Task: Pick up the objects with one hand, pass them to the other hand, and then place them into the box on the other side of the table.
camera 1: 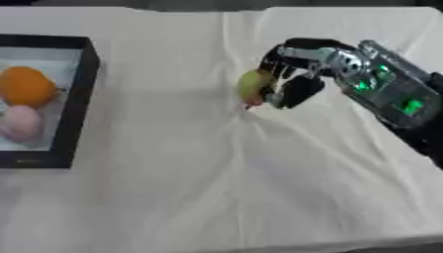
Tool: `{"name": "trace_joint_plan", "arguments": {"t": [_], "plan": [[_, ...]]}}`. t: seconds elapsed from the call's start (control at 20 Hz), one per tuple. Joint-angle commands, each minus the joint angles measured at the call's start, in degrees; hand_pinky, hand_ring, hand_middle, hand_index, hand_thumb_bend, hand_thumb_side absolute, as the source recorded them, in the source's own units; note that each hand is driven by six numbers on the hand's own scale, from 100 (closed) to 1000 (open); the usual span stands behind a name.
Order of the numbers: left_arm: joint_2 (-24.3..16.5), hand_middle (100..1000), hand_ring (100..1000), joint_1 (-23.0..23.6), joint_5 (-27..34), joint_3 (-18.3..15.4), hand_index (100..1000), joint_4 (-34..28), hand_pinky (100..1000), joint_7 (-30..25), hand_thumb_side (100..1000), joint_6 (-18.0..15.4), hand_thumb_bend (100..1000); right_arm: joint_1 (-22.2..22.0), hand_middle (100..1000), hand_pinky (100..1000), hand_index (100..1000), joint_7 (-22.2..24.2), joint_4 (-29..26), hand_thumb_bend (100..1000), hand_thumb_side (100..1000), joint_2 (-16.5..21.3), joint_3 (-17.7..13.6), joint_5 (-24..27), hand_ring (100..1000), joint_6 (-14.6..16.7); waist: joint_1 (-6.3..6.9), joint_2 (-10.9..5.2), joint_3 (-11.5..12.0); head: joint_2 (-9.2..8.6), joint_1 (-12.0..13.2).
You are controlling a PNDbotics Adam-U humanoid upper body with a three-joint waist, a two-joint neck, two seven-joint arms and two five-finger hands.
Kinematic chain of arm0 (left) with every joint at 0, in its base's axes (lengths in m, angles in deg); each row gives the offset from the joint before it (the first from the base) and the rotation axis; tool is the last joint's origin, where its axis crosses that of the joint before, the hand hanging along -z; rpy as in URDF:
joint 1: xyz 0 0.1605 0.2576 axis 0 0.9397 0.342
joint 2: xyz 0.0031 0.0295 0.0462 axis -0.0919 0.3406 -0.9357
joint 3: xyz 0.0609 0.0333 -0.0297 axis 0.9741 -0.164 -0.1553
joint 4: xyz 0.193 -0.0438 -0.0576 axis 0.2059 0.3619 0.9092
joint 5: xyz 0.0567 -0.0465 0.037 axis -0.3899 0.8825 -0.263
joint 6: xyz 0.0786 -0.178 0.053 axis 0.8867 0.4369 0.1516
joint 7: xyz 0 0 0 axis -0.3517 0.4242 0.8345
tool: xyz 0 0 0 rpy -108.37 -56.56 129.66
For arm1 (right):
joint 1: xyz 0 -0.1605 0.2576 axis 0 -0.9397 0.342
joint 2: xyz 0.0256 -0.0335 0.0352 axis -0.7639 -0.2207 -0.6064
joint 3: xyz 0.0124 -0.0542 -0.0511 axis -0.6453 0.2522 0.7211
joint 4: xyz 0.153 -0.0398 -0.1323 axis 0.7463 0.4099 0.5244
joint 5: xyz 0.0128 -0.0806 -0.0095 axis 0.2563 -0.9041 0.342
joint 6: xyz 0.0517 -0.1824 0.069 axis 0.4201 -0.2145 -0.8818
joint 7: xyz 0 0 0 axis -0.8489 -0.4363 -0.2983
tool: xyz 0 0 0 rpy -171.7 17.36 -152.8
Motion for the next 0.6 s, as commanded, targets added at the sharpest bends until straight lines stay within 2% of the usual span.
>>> {"name": "trace_joint_plan", "arguments": {"t": [0.05,0.35,0.6], "plan": [[-1.16,764,759,-0.45,-0.08,-0.61,811,-1.16,677,-0.12,581,0.07,451,0.76,640,825,621,-1.79,-2.57,100,100,2.17,-2.37,0.86,757,-0.26,0.42,-1.44,-0.05,-0.12,0.17],[-1.16,762,757,-0.57,-0.11,-0.58,807,-1.20,675,-0.19,579,0.11,453,0.64,632,821,613,-4.87,-4.91,100,100,2.23,-4.32,2.24,754,-0.94,0.55,-1.43,-0.09,-0.44,0.15],[-1.11,763,758,-0.66,-0.08,-0.54,807,-1.28,674,-0.16,579,0.17,451,0.58,629,816,609,-8.11,-5.39,100,100,1.25,-4.71,4.08,753,-1.64,0.71,-1.39,-0.05,-1.10,0.11]]}}
